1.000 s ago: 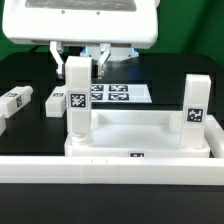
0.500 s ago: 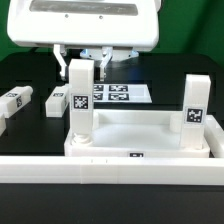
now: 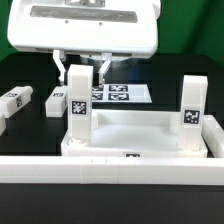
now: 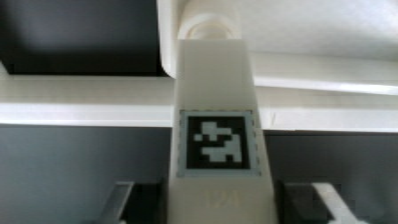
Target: Assemble desk
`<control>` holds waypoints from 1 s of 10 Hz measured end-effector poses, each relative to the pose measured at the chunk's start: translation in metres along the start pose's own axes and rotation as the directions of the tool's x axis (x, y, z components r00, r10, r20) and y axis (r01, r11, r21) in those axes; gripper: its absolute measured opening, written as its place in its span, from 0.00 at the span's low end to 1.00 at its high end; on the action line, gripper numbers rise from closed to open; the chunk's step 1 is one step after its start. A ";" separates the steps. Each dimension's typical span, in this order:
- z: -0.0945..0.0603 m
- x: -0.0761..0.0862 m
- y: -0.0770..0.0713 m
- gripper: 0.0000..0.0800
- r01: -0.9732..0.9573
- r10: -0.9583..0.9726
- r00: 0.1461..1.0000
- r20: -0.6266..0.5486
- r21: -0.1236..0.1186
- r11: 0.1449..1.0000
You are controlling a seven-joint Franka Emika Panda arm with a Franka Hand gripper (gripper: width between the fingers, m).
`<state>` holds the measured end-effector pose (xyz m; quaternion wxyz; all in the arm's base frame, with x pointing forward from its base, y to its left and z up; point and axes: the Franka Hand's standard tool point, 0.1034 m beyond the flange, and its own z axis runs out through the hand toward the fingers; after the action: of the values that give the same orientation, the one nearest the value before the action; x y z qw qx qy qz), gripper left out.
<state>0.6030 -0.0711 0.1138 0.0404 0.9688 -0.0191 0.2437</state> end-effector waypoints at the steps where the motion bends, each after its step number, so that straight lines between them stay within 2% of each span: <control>1: 0.001 0.001 0.001 0.36 0.002 -0.003 1.000 -0.022 -0.010 1.000; 6: 0.001 0.002 0.001 0.36 0.003 -0.003 1.000 -0.024 -0.011 1.000; 7: 0.001 0.002 0.001 0.48 0.003 -0.003 1.000 -0.024 -0.011 1.000; 8: 0.001 0.002 0.001 0.73 0.003 -0.003 1.000 -0.024 -0.011 1.000; 9: 0.001 0.002 0.001 0.73 0.002 -0.003 1.000 -0.024 -0.012 1.000; 10: 0.001 0.001 0.003 0.79 0.001 -0.001 1.000 -0.022 -0.013 1.000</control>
Offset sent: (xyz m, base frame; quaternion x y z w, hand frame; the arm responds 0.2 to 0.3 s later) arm 0.0000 0.0000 0.0000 0.0000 0.0000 0.0000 1.0000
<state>0.6046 -0.0741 0.1136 0.0468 0.9658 -0.0199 0.2541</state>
